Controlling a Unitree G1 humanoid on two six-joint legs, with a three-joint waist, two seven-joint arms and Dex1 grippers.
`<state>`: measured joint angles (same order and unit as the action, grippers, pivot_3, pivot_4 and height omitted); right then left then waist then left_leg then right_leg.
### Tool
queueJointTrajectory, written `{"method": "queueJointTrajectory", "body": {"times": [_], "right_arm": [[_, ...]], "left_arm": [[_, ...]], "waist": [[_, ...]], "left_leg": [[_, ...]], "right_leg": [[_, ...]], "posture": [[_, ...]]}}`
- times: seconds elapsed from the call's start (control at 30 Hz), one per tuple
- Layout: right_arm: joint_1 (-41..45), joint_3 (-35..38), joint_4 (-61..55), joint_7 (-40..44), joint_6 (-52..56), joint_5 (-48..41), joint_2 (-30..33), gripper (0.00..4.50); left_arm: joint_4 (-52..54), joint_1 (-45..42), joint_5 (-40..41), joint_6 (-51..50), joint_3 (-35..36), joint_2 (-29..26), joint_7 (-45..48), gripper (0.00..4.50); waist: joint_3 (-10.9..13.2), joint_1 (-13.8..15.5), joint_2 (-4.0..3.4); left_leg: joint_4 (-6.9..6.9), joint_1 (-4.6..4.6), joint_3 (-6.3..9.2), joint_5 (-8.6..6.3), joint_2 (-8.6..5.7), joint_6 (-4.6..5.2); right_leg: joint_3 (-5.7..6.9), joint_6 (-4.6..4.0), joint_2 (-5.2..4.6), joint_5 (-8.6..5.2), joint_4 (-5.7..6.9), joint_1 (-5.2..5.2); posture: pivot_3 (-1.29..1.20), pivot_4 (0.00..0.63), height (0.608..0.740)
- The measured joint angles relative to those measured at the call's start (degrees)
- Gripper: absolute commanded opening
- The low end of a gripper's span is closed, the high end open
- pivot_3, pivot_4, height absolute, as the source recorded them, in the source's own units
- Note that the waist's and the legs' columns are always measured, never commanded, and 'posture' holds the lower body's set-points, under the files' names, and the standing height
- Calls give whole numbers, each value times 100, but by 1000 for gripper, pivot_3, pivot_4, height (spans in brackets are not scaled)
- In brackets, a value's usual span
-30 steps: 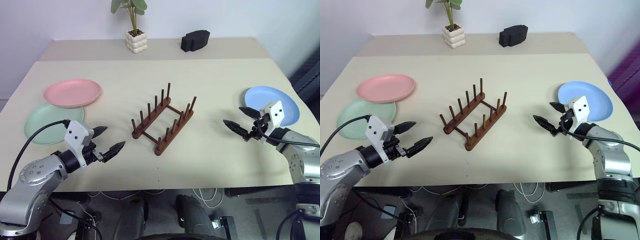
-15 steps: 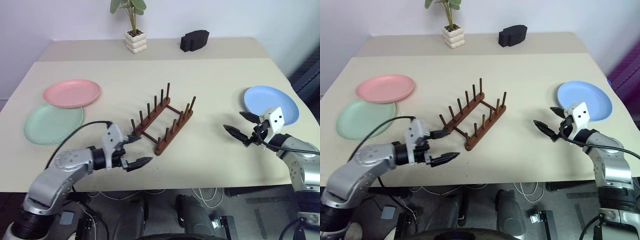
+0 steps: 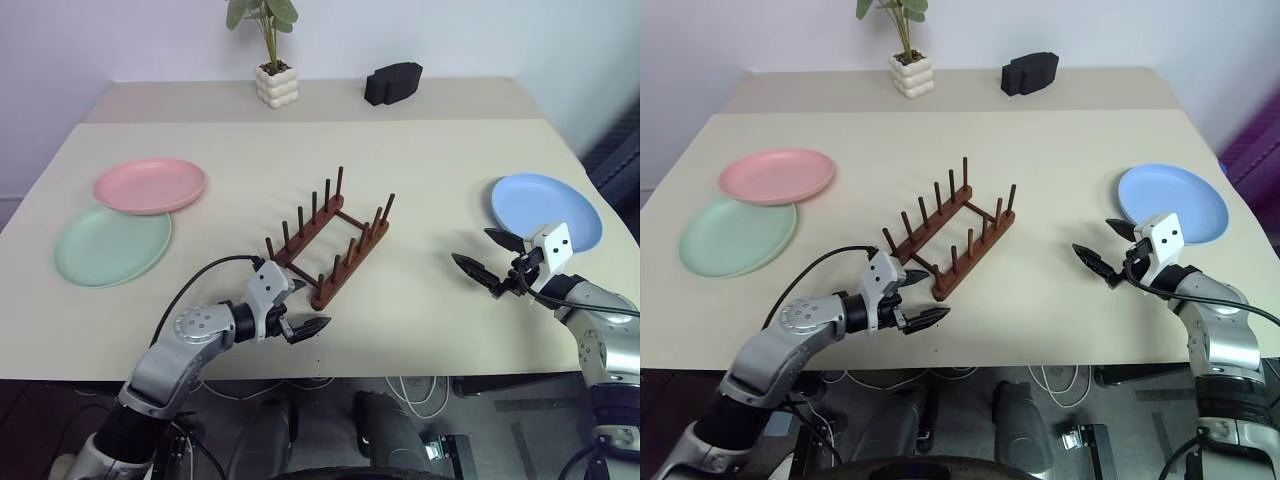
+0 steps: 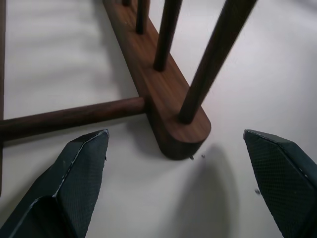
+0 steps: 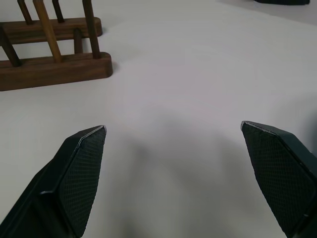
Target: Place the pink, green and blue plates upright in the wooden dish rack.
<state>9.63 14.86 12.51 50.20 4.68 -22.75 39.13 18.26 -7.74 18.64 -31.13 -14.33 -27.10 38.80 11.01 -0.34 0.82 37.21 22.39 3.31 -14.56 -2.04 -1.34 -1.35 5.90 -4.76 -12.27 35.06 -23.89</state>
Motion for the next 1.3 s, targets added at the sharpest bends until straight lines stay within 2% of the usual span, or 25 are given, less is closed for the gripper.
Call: {"method": "queueJointTrajectory", "body": {"times": [0.07,0.23,0.27,0.4,0.57,0.73,0.87,1.07,1.3], "right_arm": [[18,0,15,-5,-1,1,-1,4500],[71,-2,89,7,-14,6,-1,4500],[71,-2,139,14,-18,8,-2,4500],[56,-3,138,22,-54,8,-12,4500],[-15,-3,58,-31,-38,3,-27,4500],[-99,4,-183,-108,71,-4,-27,4500],[-155,5,-362,-194,236,-6,-27,4500],[-310,72,-467,-278,355,-5,-27,4500],[-630,211,-1163,-514,662,-30,-27,4500]], "left_arm": [[-100,-36,-68,64,-12,130,-48,3624],[-328,-107,-200,192,42,386,-194,1144],[-334,-129,-233,271,90,412,-224,895],[-355,-151,-320,343,75,443,-203,843],[-462,-150,-441,612,53,190,65,843],[-832,-260,-432,1210,92,-241,826,843],[-1625,-790,-636,1983,-47,-529,1527,843],[-2557,-1406,-759,2690,-140,-484,2313,843],[-3461,-2018,-857,3167,-257,-316,2929,843]], "waist": [[0,2,0],[-1,-5,-1],[-1,7,-1],[-3,-11,-6],[-4,-26,-6],[-4,-30,-8],[-4,-12,-8],[-4,-12,-8],[-4,-17,-7]], "left_leg": [[1,-5,0,0,0,0],[-1,-6,2,0,0,0],[-1,-6,3,0,-2,0],[-1,-8,2,0,-2,0],[-2,-8,2,0,-1,0],[-5,-9,2,0,0,0],[-2,-7,1,0,-1,0],[-4,-2,2,0,-1,1],[-4,-1,3,0,-2,1]], "right_leg": [[0,2,0,-1,-1,8],[2,3,-1,-2,-3,11],[4,4,-2,-2,-2,12],[4,3,-2,-2,-2,13],[4,3,-1,-2,-1,12],[4,2,-1,-3,-2,10],[5,1,-1,-3,-2,11],[5,3,-2,-2,-4,5],[6,5,-2,-1,-3,5]], "posture": [[0,150,730],[0,150,730],[0,150,730],[0,150,730],[0,150,730],[0,150,730],[0,150,730],[0,150,730],[0,150,730]]}}
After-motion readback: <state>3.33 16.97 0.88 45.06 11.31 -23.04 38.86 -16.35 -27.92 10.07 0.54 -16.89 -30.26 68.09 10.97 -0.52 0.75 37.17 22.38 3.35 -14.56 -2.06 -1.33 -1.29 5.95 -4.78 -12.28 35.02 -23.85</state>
